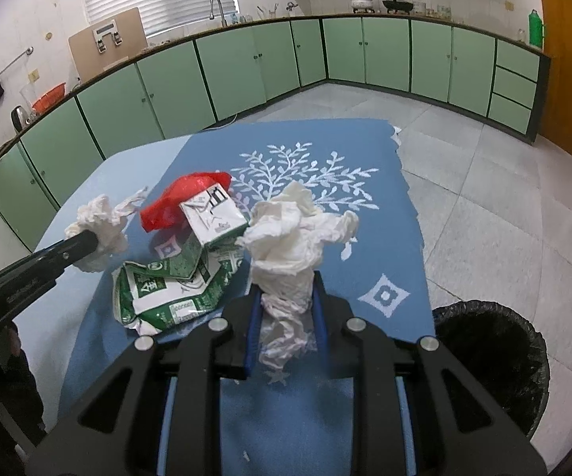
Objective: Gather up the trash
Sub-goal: 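Lift both tissues and carry them over the black bin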
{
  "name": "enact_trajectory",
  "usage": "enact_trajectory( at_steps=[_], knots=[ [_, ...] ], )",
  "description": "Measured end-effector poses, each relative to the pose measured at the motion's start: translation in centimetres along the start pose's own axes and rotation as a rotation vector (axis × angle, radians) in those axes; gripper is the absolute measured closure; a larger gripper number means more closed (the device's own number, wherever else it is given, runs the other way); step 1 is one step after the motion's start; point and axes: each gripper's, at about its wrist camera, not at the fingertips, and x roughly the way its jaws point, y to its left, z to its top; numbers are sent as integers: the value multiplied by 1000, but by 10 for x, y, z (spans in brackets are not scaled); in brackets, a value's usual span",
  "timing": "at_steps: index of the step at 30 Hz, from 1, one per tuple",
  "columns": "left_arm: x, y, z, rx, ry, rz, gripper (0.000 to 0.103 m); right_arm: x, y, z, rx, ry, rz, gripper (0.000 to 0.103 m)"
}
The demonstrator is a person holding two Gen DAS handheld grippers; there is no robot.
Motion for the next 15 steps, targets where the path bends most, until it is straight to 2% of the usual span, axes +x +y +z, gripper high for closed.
enact_trajectory(
  at_steps=[9, 15],
  knots=[
    [-38, -16, -1, 14, -45, -31, 84, -32, -1, 4, -1, -44, 13, 81],
    [-54, -41, -5, 42, -63, -68, 84, -56, -11, -1, 10, -74, 10, 81]
  ],
)
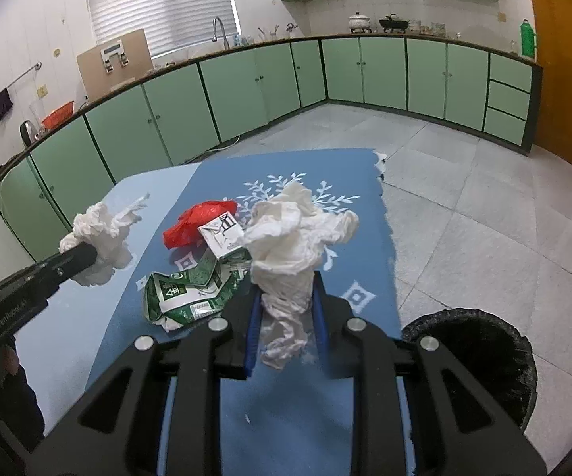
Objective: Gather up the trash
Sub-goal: 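Lift both tissues and carry them over the black bin, then open both tools to drop the tissues into the bin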
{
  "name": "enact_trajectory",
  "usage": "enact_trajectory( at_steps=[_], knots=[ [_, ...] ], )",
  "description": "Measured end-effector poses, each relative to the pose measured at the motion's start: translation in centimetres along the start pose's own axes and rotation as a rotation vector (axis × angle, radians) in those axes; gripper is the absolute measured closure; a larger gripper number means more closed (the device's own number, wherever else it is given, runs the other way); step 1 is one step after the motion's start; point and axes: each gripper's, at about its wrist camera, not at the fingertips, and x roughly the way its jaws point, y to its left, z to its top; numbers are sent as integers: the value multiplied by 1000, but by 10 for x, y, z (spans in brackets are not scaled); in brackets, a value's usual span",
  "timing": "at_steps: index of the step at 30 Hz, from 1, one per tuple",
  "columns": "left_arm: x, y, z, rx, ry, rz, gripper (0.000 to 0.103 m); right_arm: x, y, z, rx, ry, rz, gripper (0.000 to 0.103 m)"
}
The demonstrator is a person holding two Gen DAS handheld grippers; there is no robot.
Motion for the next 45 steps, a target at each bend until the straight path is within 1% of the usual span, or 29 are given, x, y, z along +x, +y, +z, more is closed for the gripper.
enact_trajectory(
  at_steps=[11, 22, 27, 33, 39, 45],
  knots=[
    [0, -70, -9, 77, 10, -93, 84, -46, -39, -11, 28, -44, -62, 81],
    [16, -143, -19, 165, 46, -205, 84, -86, -99, -29, 90, -79, -174, 81],
    [22, -177, -25, 218, 47, -251, 84, -100, -128, -39, 120, -88, -227, 81],
    [37, -214, -31, 261, 67, -298, 84, -108, -157, -49, 144, -89, -282, 81],
    [56, -243, -38, 292, 101, -332, 83, -105, -184, -61, 181, -74, -321, 81],
    [71, -261, -46, 305, 116, -333, 83, -98, -206, -71, 211, -58, -335, 80]
  ],
)
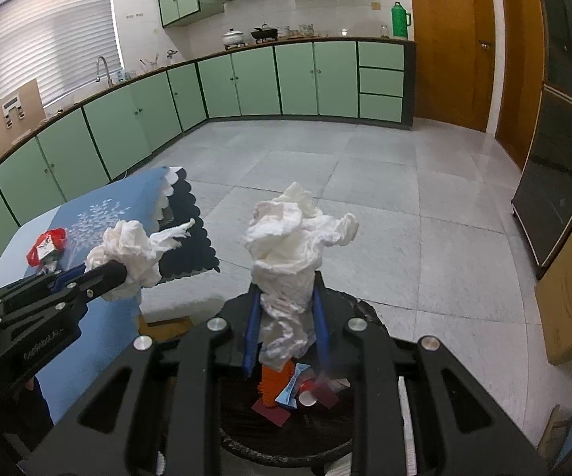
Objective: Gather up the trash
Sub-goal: 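Open both tools to drop the tissues into the bin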
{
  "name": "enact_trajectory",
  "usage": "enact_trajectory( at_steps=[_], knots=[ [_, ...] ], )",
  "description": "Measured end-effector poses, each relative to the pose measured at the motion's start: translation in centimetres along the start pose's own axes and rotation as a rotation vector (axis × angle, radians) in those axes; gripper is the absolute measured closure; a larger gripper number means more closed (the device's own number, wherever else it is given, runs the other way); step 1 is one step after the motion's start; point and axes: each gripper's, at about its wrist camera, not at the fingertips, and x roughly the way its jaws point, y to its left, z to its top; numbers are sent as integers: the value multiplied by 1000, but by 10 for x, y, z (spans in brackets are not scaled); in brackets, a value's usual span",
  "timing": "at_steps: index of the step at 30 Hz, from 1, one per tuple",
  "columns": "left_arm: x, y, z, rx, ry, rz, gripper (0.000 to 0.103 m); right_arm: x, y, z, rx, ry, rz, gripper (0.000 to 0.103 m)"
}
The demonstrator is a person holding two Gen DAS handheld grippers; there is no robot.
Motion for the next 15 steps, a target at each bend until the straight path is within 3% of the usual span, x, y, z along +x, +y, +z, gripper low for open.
enact_trajectory(
  at_steps=[4, 7, 11, 15],
  knots=[
    [10, -5, 0, 4, 8, 1, 82, 5, -2, -2, 3, 6, -3, 76],
    [15, -7, 0, 1, 18, -1, 76, 7, -4, -2, -1, 5, -10, 72],
    [18, -8, 0, -9, 33, -15, 58, 12, -9, -3, 12, 12, -21, 65],
    [15, -3, 0, -18, 30, -11, 51, 11, -15, -4, 24, 2, -42, 39]
  ],
)
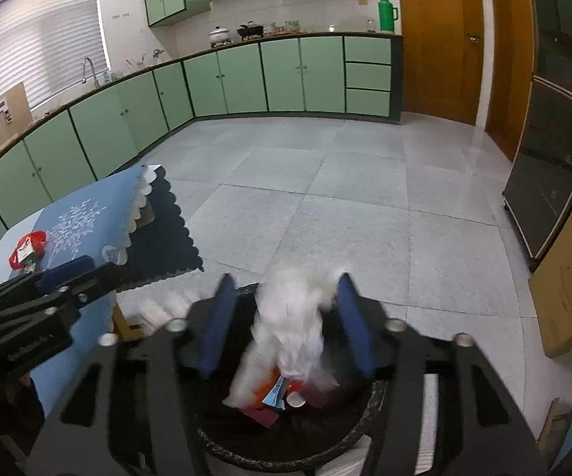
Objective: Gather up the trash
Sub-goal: 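Open both tools to drop the tissues into the bin, then move both tools back toward the red bag and green wrapper on the table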
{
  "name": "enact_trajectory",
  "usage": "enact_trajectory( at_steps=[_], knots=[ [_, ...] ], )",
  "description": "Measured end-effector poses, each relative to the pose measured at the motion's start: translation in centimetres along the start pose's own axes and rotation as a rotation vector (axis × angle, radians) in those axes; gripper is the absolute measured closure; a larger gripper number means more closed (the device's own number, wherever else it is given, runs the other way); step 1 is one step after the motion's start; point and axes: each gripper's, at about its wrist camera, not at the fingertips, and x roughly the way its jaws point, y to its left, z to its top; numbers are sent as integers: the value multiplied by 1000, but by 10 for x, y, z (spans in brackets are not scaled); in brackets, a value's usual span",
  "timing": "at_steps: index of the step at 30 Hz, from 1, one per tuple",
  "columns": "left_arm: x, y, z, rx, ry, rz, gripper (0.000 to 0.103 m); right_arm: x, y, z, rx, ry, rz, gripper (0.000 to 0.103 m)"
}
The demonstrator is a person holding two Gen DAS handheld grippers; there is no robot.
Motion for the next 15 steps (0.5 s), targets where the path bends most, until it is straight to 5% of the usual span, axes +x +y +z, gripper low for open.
enact_trajectory(
  at_steps=[5, 9, 15],
  knots=[
    [-10, 9, 2, -11, -24, 29, 37, -4, 1, -1, 4, -17, -29, 12],
    [-22, 19, 5, -15, -49, 55, 24, -7, 6, 0, 10, -28, -22, 10],
    [-46, 49, 6, -69, -82, 98, 19, -9, 23, 2, -10, -41, 3, 8]
  ],
)
